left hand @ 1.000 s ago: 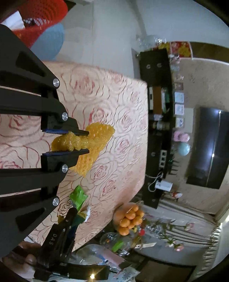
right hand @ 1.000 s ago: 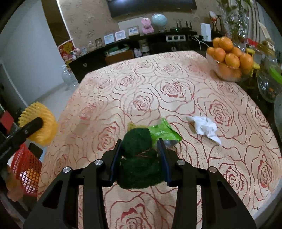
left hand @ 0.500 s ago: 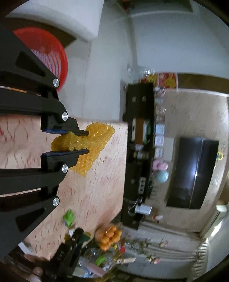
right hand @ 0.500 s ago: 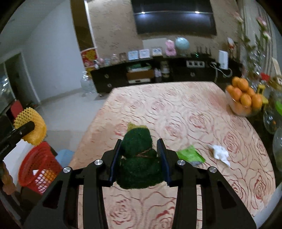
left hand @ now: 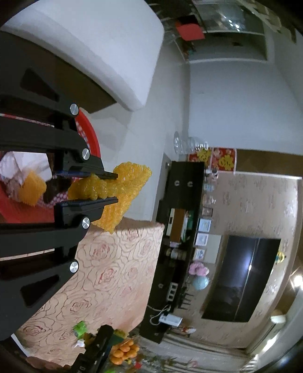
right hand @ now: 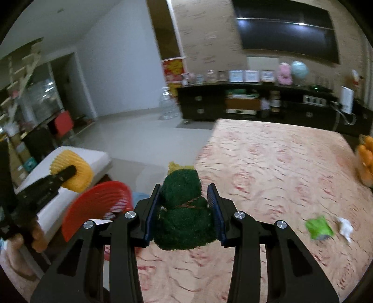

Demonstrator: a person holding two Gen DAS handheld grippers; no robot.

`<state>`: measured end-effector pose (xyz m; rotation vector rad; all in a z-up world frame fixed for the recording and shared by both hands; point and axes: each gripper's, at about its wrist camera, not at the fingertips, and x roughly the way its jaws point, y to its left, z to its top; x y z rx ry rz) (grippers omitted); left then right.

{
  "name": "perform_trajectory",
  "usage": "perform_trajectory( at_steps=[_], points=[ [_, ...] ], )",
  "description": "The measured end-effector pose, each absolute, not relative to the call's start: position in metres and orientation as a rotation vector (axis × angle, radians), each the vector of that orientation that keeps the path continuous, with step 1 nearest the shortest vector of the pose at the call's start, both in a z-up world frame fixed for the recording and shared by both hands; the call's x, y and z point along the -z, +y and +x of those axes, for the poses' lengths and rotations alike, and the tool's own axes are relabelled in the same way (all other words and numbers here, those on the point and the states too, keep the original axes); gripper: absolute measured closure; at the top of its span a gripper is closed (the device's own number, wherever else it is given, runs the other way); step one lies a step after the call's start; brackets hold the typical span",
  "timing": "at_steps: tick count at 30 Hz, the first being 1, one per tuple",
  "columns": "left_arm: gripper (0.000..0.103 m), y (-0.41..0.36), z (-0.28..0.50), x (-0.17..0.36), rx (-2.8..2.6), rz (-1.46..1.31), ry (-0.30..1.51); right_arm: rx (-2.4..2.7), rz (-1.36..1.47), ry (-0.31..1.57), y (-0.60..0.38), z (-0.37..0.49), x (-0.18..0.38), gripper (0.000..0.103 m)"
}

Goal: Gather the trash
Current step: 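Carry the sponge and scrubber over the red wastebasket with both tools, then open both tools to drop the sponge and scrubber into the wastebasket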

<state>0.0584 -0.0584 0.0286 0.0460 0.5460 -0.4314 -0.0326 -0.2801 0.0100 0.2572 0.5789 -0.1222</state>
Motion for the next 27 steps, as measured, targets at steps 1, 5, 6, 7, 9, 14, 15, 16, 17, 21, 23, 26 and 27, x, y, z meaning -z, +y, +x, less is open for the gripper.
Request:
perform_trajectory(
  at_steps=[1,5,6,7,9,14,15,16,17,21,23,26,27],
  points=[
    [0.089,-0.054,0.060,-0.028,0.421,0.039,0.551,0.094,0.246,0.585,-0.273,-0.024,-0.014,0.064],
    [0.089,-0.042,0.066,-0.025,0.378,0.046,0.560,0.013,0.212,0.587,-0.251,0.000,-0.029,0.064],
    [0.089,-0.040,0.068,-0.024,0.364,0.052,0.562,-0.005,0.209,0.585,-0.247,0.006,-0.031,0.064],
    [0.089,-0.040,0.069,-0.024,0.355,0.052,0.565,-0.022,0.207,0.582,-0.244,0.009,-0.033,0.064],
    [0.089,-0.037,0.072,-0.022,0.339,0.048,0.577,-0.056,0.201,0.577,-0.238,0.018,-0.035,0.064],
    [0.089,-0.040,0.075,-0.015,0.306,0.083,0.591,-0.097,0.229,0.603,-0.232,0.030,-0.023,0.064],
    [0.089,-0.041,0.076,-0.014,0.300,0.092,0.594,-0.102,0.232,0.609,-0.229,0.031,-0.022,0.064],
    [0.089,-0.042,0.076,-0.013,0.298,0.096,0.596,-0.111,0.235,0.616,-0.225,0.034,-0.019,0.064],
    [0.089,-0.041,0.077,-0.012,0.296,0.098,0.597,-0.116,0.236,0.618,-0.221,0.035,-0.019,0.064],
    [0.089,-0.037,0.082,-0.007,0.278,0.110,0.612,-0.137,0.249,0.628,-0.211,0.037,-0.015,0.064],
    [0.089,-0.035,0.084,-0.003,0.269,0.114,0.624,-0.147,0.251,0.635,-0.208,0.040,-0.013,0.064],
    [0.089,-0.031,0.088,0.002,0.253,0.119,0.643,-0.167,0.253,0.647,-0.202,0.045,-0.009,0.064],
    [0.089,-0.029,0.090,0.004,0.249,0.121,0.648,-0.173,0.255,0.652,-0.200,0.047,-0.008,0.064]
  ],
)
